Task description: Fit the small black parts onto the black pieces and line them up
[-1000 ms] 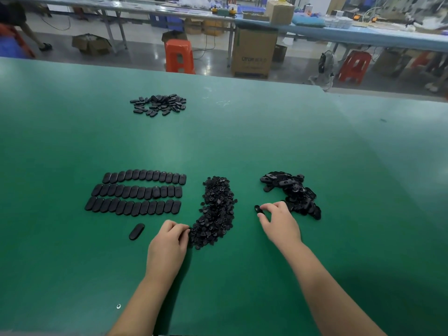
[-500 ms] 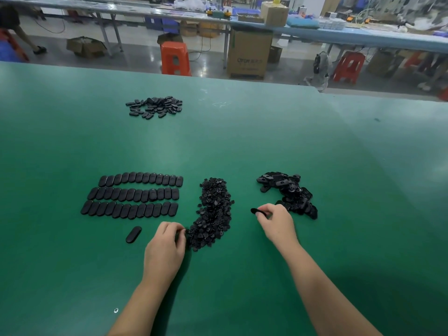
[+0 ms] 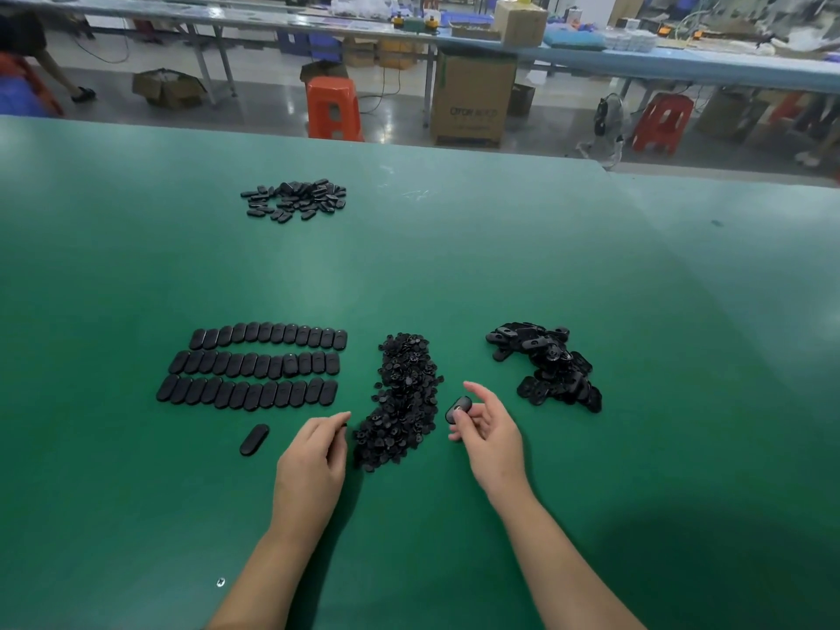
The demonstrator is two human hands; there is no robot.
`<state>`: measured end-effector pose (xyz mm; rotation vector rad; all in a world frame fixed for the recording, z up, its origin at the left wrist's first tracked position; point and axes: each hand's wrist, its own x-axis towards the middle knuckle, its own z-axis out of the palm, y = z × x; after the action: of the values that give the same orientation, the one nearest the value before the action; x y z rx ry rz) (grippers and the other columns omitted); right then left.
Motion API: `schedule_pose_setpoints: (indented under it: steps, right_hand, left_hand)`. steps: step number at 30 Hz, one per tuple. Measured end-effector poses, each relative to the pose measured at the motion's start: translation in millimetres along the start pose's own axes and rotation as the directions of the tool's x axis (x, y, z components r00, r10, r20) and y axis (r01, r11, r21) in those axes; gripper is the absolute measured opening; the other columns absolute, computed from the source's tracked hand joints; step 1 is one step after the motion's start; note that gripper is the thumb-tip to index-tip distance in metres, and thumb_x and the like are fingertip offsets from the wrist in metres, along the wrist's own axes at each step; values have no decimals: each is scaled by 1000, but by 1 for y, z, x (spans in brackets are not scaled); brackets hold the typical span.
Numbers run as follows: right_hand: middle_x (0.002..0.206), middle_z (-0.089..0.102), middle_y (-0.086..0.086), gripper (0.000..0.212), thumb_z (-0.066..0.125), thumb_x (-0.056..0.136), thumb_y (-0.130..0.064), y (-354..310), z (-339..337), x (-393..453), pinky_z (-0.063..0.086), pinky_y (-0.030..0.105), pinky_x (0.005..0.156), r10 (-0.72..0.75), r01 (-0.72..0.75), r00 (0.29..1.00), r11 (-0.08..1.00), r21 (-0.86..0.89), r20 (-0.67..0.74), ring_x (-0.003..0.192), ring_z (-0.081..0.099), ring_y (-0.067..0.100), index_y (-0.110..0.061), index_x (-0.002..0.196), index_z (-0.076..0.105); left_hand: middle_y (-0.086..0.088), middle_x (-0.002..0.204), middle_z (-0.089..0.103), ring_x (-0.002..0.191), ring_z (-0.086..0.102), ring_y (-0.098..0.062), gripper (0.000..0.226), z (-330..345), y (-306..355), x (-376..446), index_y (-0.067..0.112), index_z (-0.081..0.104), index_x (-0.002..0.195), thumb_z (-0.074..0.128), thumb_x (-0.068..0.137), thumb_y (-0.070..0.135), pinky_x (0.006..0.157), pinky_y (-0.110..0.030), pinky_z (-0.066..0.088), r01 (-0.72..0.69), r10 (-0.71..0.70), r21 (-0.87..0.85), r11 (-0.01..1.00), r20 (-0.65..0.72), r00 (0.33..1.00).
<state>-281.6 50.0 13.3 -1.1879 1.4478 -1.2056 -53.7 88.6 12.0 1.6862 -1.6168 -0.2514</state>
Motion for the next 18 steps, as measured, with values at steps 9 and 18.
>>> schedule_pose_setpoints:
  steps: [9,18]
  right_hand:
    - [91,77,-7,9,60,100,-9,8,-1,3,62,37,80,58,-56,998,996,72,-33,86,76,15,-17,102,60]
    - [92,78,1,18,52,103,-6,7,0,2,62,35,72,32,-30,999,996,83,-19,78,75,23,-17,111,64]
  left_hand:
    - [14,95,66,76,58,6,20,14,44,19,21,77,98,68,91,5,68,-3,40,143,-124,-245,959,94,988]
    - [11,81,72,77,67,-7,15,49,87,41,27,72,97,72,88,15,71,-21,52,423,-294,-330,844,375,879]
